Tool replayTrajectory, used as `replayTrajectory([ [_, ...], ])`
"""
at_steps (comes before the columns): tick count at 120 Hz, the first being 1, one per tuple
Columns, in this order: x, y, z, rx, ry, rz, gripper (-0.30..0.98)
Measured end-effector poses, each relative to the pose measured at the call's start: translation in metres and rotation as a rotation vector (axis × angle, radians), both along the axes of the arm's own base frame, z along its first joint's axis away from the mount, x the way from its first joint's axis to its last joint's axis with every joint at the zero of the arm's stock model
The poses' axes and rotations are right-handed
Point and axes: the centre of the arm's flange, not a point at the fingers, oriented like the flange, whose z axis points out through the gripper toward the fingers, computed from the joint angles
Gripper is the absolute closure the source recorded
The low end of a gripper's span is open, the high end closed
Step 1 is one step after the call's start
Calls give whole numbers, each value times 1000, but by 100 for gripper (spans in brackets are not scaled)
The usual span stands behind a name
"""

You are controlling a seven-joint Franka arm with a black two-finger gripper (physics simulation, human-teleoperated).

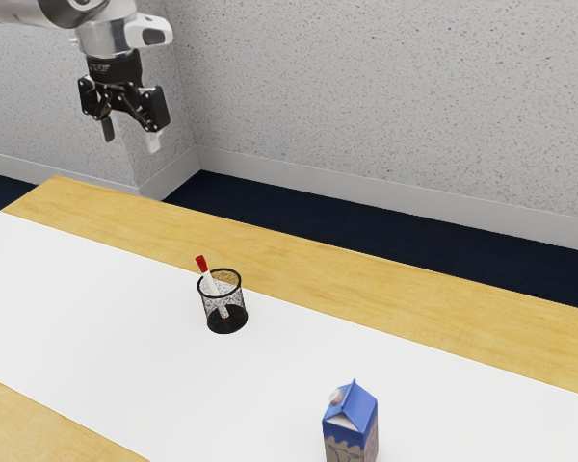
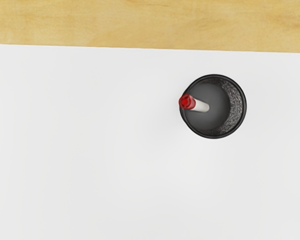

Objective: Take the marker out of the pen holder and place it to the left of the pen holder.

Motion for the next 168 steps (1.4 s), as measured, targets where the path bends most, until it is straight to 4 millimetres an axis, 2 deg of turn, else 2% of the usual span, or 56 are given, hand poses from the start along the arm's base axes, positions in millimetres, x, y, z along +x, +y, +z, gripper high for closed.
replayTrajectory([
  [32, -1, -3, 3, -3, -3, -12, 0],
  [39, 0, -14, 5, -4, -11, -42, 0],
  [50, 6, -45, 9, -5, -34, -113, 0],
  [54, 18, -54, -7, -4, -23, -132, 0],
  [58, 36, -57, -35, -1, -2, -142, 0],
  [64, 62, -53, -81, 3, 31, -143, 0],
  [68, 80, -51, -104, 11, 35, -162, 0],
  [72, 94, -60, -121, 41, 38, -214, 0],
  [78, 102, -84, -142, 103, 59, -324, 1],
  [88, 117, -101, -183, 156, 109, -508, 2],
  [102, 136, -109, -244, 187, 165, -746, 5],
  [112, 144, -106, -257, 209, 171, -882, 7],
  [130, 135, -85, -248, 212, 251, -1027, 8],
  [136, 123, -80, -245, 189, 294, -1066, 10],
  [146, 88, -75, -237, 149, 354, -1128, 11],
  [155, 69, -76, -245, 118, 396, -1183, 12],
  [168, 59, -83, -262, 90, 429, -1265, 13],
])
